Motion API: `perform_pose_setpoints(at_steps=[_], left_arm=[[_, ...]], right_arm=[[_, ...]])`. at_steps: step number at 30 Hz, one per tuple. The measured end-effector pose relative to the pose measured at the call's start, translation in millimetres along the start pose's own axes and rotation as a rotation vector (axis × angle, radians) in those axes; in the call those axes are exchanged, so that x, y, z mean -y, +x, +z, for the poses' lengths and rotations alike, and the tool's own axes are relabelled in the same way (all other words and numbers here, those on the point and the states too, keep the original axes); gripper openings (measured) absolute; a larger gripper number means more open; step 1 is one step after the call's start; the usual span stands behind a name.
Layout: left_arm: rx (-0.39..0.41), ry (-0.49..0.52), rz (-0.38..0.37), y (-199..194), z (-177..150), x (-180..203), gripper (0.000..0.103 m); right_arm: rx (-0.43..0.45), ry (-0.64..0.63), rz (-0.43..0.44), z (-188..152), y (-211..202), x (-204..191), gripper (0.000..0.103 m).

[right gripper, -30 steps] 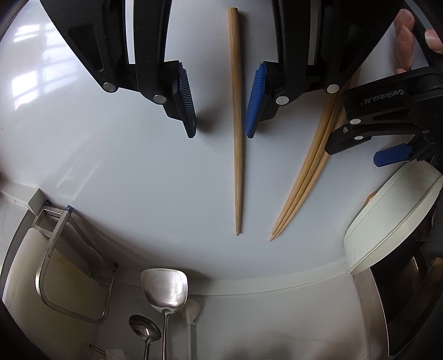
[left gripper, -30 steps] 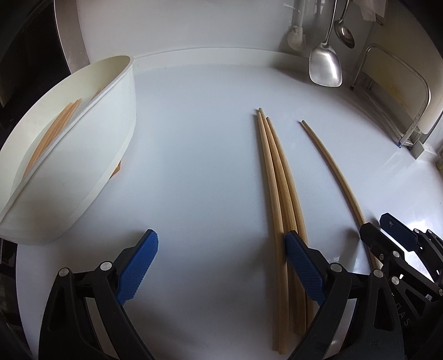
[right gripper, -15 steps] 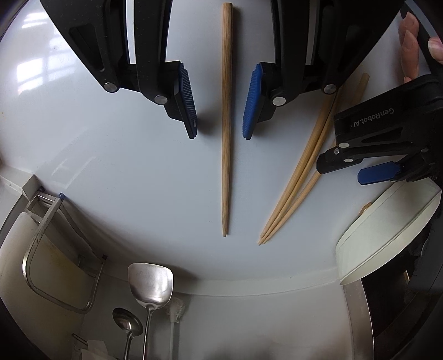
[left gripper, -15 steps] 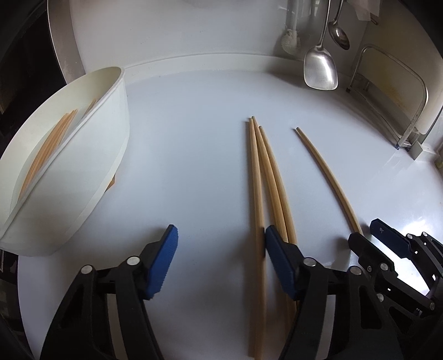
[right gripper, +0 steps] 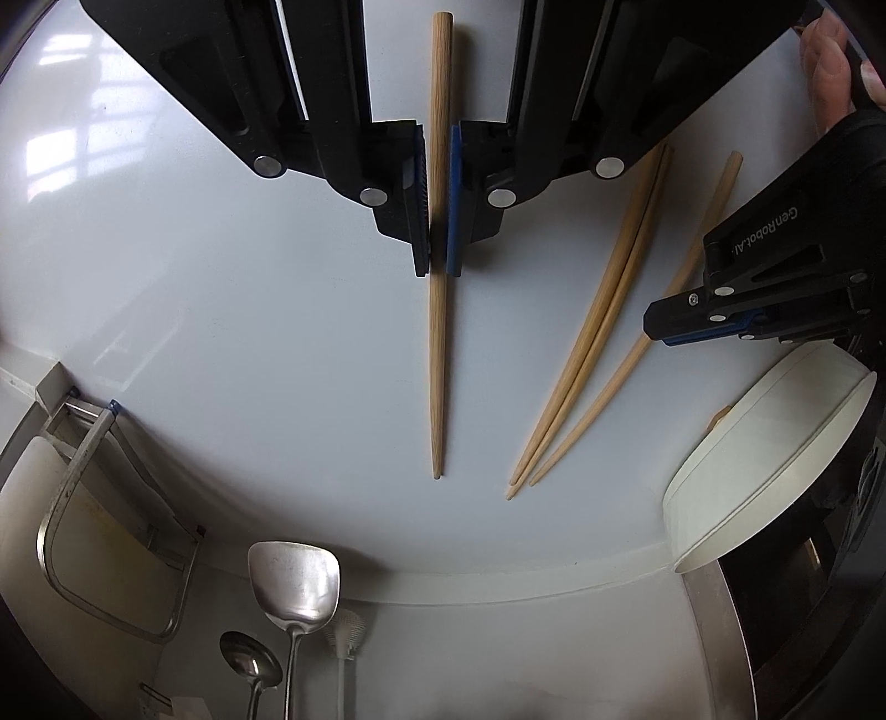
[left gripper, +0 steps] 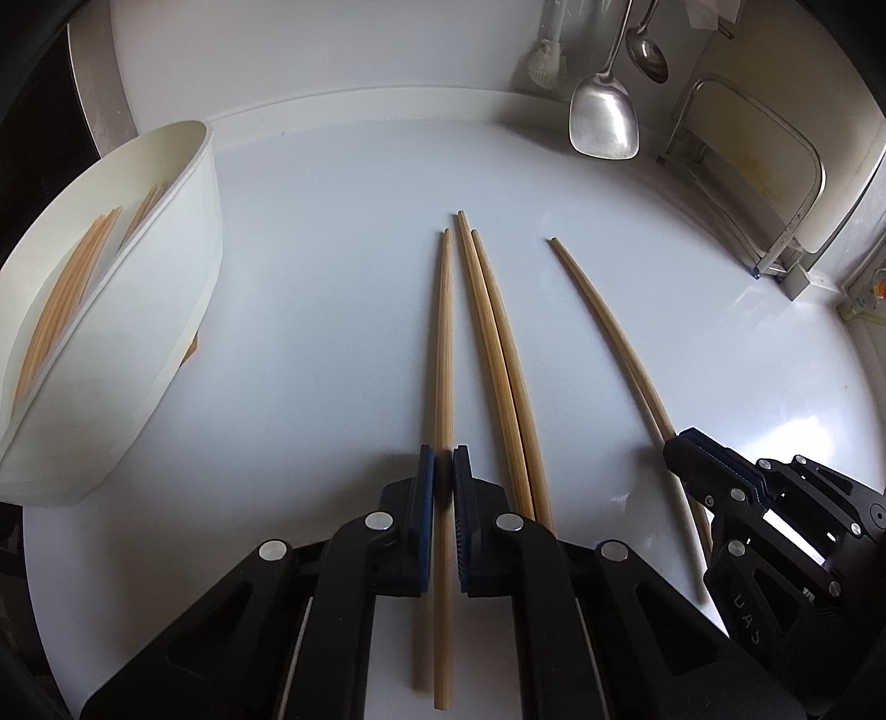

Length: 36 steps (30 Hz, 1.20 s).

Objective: Organize utensils
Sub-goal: 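Close the left gripper on a chopstick while the right gripper grasps another, then lift both chopsticks and carry them over the white basin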

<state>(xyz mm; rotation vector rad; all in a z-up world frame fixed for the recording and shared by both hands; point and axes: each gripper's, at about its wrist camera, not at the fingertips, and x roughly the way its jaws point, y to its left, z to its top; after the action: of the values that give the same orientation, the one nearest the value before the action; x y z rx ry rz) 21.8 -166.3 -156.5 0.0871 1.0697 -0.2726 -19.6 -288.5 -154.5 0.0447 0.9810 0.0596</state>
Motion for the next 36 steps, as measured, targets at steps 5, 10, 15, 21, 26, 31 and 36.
perform_pose_setpoints(at_steps=[5,10,15,21,26,31,36], left_arm=[[0.010,0.009,-0.019,-26.3,6.7,-2.8,0.007],[0.052,0.015,-0.038,-64.8,25.9,-14.3,0.007],[0.111,0.010,-0.022,-107.7,47.9,-51.9,0.007],[0.134,-0.048,0.038,-133.8,64.5,-130.4,0.007],[0.122,-0.096,0.089,-133.4,70.8,-199.0,0.007],[0.095,-0.105,0.105,-117.8,75.1,-242.8,0.007],[0.052,-0.104,0.080,-94.6,78.6,-267.8,0.007]], right_arm=[[0.021,0.048,0.003,14.0,-21.2,3.3,0.006],[0.044,0.093,0.022,38.1,-50.4,-4.1,0.006],[0.080,0.061,0.028,66.0,-78.4,-37.9,0.006],[0.113,0.070,0.126,100.2,-88.6,-96.6,0.006],[0.092,0.045,0.199,125.7,-65.6,-160.5,0.006],[0.054,-0.003,0.211,144.9,-31.0,-219.2,0.006],[-0.015,-0.019,0.189,152.8,6.0,-249.8,0.006]])
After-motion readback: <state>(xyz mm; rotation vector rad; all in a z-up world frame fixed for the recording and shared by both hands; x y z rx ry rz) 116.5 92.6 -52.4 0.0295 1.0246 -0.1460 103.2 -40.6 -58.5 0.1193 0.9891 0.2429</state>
